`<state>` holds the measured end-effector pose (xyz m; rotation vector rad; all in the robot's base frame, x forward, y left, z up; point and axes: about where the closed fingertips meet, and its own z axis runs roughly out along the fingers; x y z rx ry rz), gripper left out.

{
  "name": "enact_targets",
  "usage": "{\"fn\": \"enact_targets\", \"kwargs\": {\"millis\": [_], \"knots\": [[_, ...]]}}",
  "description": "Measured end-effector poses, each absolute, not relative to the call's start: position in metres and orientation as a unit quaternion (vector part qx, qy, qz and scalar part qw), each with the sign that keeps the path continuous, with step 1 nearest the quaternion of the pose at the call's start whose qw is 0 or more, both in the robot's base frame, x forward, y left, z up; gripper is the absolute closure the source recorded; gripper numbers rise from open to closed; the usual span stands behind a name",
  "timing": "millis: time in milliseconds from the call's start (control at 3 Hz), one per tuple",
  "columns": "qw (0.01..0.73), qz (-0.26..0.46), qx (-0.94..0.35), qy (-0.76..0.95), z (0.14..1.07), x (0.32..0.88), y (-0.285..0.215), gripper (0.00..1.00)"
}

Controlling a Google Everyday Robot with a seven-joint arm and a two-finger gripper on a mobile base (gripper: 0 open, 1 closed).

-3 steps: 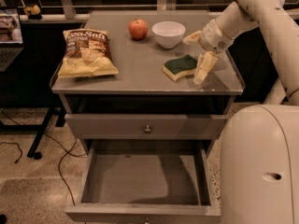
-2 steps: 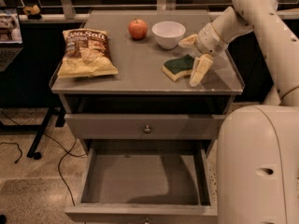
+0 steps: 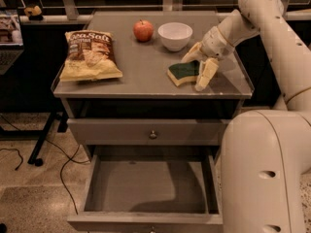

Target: Place sponge into middle drawer

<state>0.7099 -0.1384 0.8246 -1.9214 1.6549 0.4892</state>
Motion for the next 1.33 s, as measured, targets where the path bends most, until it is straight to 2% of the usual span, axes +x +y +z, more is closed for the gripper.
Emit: {"fn": "enact_targets", "kwargs": {"millis": [667,1000,1333], "knots": [[0.276,0.182,-0.715,0.616,0.8246,0.71,-0.1384,0.88],[0.276,0.182,-0.715,0.616,0.8249,0.71,-0.1383,1.0],[0.276,0.182,-0.715,0.616,0.8297,0.71,-0.1382,1.0]]}}
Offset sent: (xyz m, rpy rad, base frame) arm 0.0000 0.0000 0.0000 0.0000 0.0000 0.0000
